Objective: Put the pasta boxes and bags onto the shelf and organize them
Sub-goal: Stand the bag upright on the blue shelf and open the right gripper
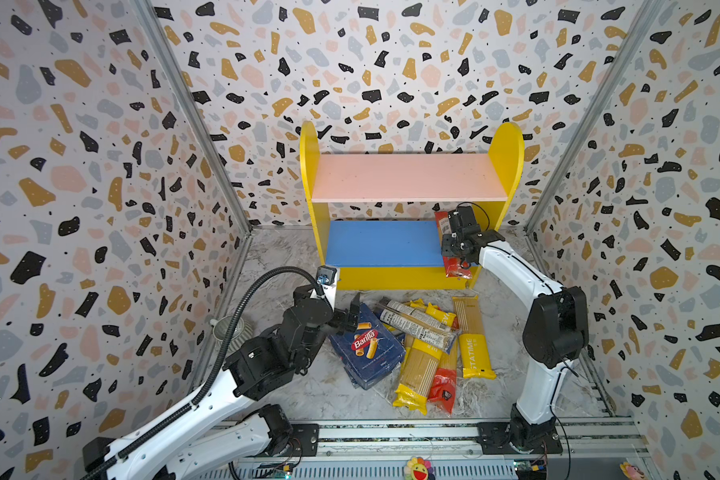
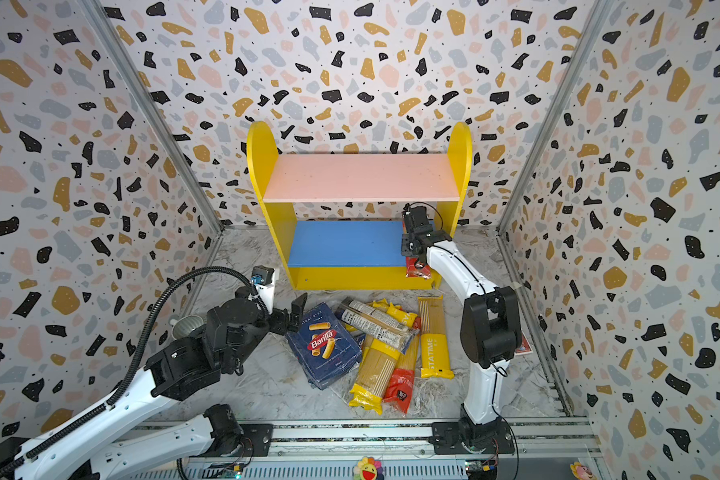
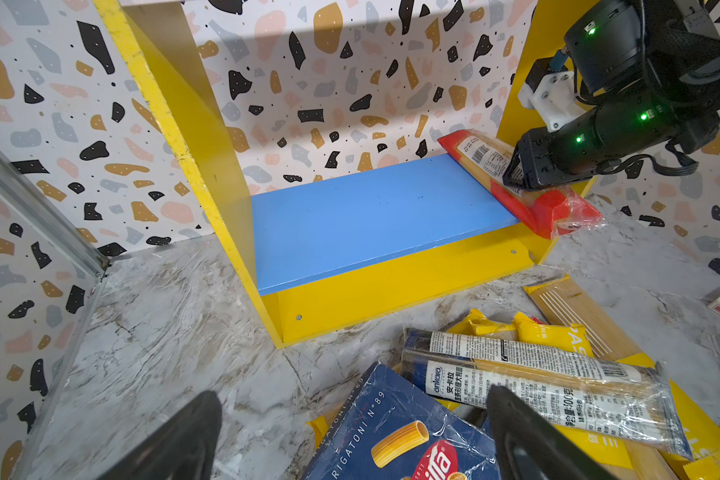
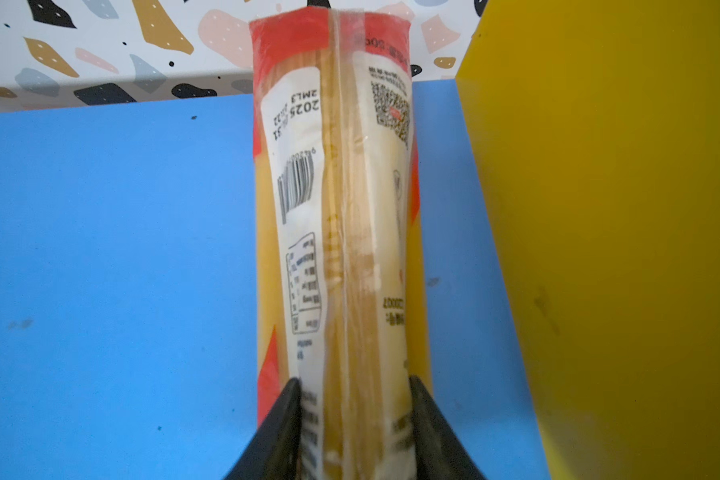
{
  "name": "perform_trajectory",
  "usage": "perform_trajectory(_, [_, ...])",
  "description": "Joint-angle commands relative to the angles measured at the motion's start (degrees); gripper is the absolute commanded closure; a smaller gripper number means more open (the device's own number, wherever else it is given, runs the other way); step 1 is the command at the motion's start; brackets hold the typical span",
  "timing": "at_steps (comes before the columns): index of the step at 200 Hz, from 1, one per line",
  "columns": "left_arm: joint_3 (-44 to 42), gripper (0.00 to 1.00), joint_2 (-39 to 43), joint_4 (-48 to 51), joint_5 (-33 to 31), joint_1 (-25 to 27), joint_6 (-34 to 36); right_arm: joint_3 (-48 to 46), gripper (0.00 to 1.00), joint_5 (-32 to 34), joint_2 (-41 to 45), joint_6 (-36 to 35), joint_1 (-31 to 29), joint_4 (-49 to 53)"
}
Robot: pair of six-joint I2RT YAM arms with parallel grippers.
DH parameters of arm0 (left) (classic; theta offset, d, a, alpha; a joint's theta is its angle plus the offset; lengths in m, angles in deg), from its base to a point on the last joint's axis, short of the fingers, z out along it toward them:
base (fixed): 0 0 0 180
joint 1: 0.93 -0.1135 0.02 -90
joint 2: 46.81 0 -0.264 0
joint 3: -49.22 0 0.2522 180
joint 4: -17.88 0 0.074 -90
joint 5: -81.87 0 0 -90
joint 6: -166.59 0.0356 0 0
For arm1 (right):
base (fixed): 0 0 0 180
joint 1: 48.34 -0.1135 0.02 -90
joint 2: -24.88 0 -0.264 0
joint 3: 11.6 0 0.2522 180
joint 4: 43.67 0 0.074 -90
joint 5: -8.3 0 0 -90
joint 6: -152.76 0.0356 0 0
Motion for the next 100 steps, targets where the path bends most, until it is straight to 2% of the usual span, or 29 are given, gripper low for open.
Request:
perform_trajectory(1, [1.5, 0.00, 0.0, -0.8, -1.2, 0.2, 0.6, 0.9, 0.59, 2.1, -1.8, -1.0, 1.7, 2.0])
perform_trajectory(19, [1.3, 0.01, 0.1, -0.5, -1.2, 0.2, 0.1, -0.1, 0.49, 1.2, -0.5, -1.5, 1.6, 1.7])
perform_trajectory(38, [0.2, 0.00, 1.1, -0.5, -0.8, 0.2, -0.5, -3.8, 0.30, 0.7, 3.3, -1.4, 1.1, -0.1])
perform_trajectory(48, [-0.8, 0.00, 2.2, -0.8, -0.9, 0.2, -1.3, -6.2, 0.25, -0.3, 5.7, -1.2, 0.8, -1.0])
perform_trajectory(100, [-8.3, 0.01, 5.9, -0.1, -3.5, 0.2, -6.5, -14.8, 0.21, -3.6, 15.6, 0.0, -1.1, -0.4])
